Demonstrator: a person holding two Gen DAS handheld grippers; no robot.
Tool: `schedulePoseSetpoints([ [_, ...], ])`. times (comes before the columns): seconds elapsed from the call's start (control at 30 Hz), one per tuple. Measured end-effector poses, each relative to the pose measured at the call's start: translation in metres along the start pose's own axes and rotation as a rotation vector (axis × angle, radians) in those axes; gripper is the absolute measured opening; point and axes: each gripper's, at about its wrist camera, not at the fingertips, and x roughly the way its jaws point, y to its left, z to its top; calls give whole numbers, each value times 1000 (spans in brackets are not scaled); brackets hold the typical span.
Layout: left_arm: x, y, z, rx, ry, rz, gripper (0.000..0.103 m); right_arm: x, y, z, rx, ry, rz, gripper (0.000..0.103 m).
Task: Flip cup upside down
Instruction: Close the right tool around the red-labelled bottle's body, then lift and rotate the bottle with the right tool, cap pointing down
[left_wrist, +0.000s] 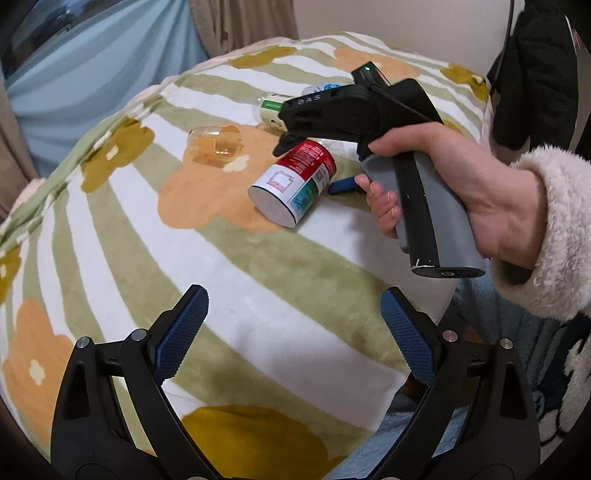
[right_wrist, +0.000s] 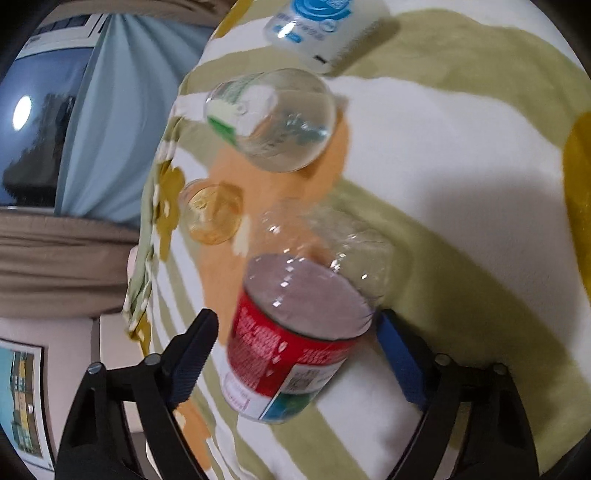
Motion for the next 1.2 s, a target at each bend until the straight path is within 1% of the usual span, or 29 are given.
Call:
schedulePoseSetpoints([
  [0.07, 3, 4, -1, -12, 1, -9, 94, -2, -1, 1, -13, -12, 0, 68],
  [0.1, 5, 5, -2, -16, 3, -11, 94, -3, -1, 2, -25, -10, 18, 65],
  [0.27, 6, 5, -4, -25, -13, -43, 94, -8, 0, 10, -64, 35, 76, 65],
  [0.33, 5, 4, -4, -27, -19, -47, 94, -12, 9, 14, -134, 66, 83, 65],
  [0.4, 5, 2, -4, -26, -21, -48, 94, -18, 27, 21, -273, 122, 59, 65],
  [0.47, 6, 2, -5, -25, -20, -51, 94, -19, 52, 25, -448, 204, -1, 64],
  [0.5, 7, 1, -6, -25, -16, -53, 94, -19, 70, 25, -583, 253, -61, 64],
  [0.53, 8, 1, -6, -26, -14, -54, 94, -16, 82, 25, -668, 288, -106, 64],
  [0.6, 11, 2, -6, -33, -8, -56, 94, -9, 104, 21, -857, 384, -227, 64],
  [0.67, 14, 1, -6, -44, -6, -62, 94, 3, 119, 17, -972, 477, -301, 64],
  [0.7, 15, 1, -6, -50, -4, -67, 94, 13, 126, 14, -1031, 533, -350, 64],
  [0.77, 16, 0, -6, -58, -4, -74, 94, 30, 132, 6, -1123, 613, -452, 64],
  [0.87, 15, 0, -7, -65, -11, -77, 94, 59, 139, -13, -1315, 669, -616, 64],
  [0.9, 14, 1, -7, -69, -13, -75, 94, 66, 140, -17, -1351, 677, -639, 64],
  [0.97, 13, 5, -9, -87, -18, -76, 94, 77, 140, -25, -1384, 688, -644, 64],
  [1.07, 12, 16, -11, -135, -28, -86, 94, 86, 136, -27, -1361, 694, -625, 64],
  [1.13, 11, 24, -12, -170, -37, -101, 94, 88, 132, -27, -1356, 682, -626, 64],
  [1.2, 11, 31, -12, -204, -44, -118, 94, 86, 128, -21, -1328, 678, -614, 64],
])
